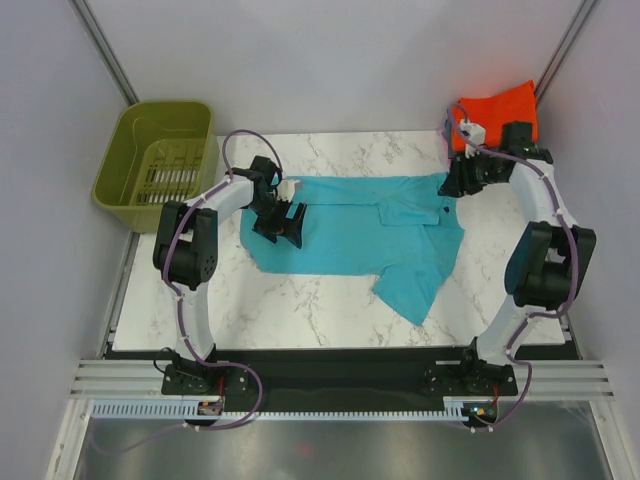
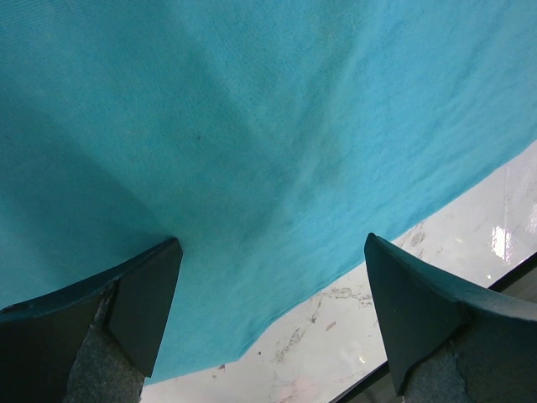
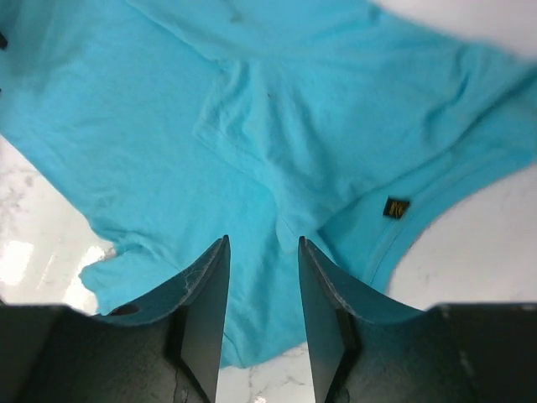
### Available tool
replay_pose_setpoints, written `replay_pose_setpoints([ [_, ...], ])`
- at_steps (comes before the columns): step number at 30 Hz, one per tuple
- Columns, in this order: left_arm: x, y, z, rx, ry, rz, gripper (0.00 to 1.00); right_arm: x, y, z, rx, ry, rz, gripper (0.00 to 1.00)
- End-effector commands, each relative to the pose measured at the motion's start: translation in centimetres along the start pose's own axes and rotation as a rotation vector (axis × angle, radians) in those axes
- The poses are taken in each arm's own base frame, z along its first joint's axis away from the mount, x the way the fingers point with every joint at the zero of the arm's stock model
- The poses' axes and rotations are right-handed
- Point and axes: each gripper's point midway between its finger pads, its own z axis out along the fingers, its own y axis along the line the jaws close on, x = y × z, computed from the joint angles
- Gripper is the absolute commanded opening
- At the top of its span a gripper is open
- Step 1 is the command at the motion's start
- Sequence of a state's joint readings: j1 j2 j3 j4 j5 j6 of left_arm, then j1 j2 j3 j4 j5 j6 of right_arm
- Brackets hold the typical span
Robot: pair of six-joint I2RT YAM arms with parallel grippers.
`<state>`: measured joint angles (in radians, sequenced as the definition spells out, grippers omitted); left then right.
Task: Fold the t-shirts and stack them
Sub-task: Fold the tshirt
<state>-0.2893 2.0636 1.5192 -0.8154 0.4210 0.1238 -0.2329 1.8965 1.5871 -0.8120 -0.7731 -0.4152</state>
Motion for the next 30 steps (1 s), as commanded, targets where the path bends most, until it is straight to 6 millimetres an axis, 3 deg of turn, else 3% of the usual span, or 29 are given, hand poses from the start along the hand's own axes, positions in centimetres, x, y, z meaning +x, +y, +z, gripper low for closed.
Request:
replay_pose_setpoints([
  [1, -0.1, -1.0, 1.4, 0.05, 0.0, 0.004, 0.99, -3.8, 5.3, 0.2, 0.057, -0.022, -0.391, 0.45],
  [2, -0.2, -1.0, 1.4, 0.05, -0.001, 0.003, 0.99, -3.5, 6.1, 1.1, 0.059, -0.004, -0.437, 0.45],
  [3, -0.2, -1.0, 1.4, 0.051, -0.003, 0.003, 0.99, -2.5, 8.6, 3.0, 0.016, 0.033, -0.504, 0.45],
  [7, -0.4, -1.1, 1.1, 0.045, -0.012, 0.006, 0.99, -0.3, 10.9, 7.3, -0.04, 0.117, -0.534, 0.43],
  [11, -0.2, -1.3, 0.6, 0.043, -0.016, 0.005, 0.99, -0.1, 9.7, 10.7, -0.005, 0.143, -0.517, 0.43],
  [17, 0.5, -1.2, 0.8, 0.044, -0.003, -0.003, 0.99, -0.3, 7.7, 14.1, 0.067, 0.199, -0.506, 0.41],
  [26, 0.4, -1.0, 1.0, 0.036, -0.004, -0.006, 1.0, 0.1, 6.8, 16.9, 0.096, 0.241, -0.485, 0.41],
  [30, 0.4, -0.9, 1.0, 0.035, -0.003, -0.008, 0.99, 0.3, 6.6, 17.2, 0.102, 0.25, -0.474, 0.41],
])
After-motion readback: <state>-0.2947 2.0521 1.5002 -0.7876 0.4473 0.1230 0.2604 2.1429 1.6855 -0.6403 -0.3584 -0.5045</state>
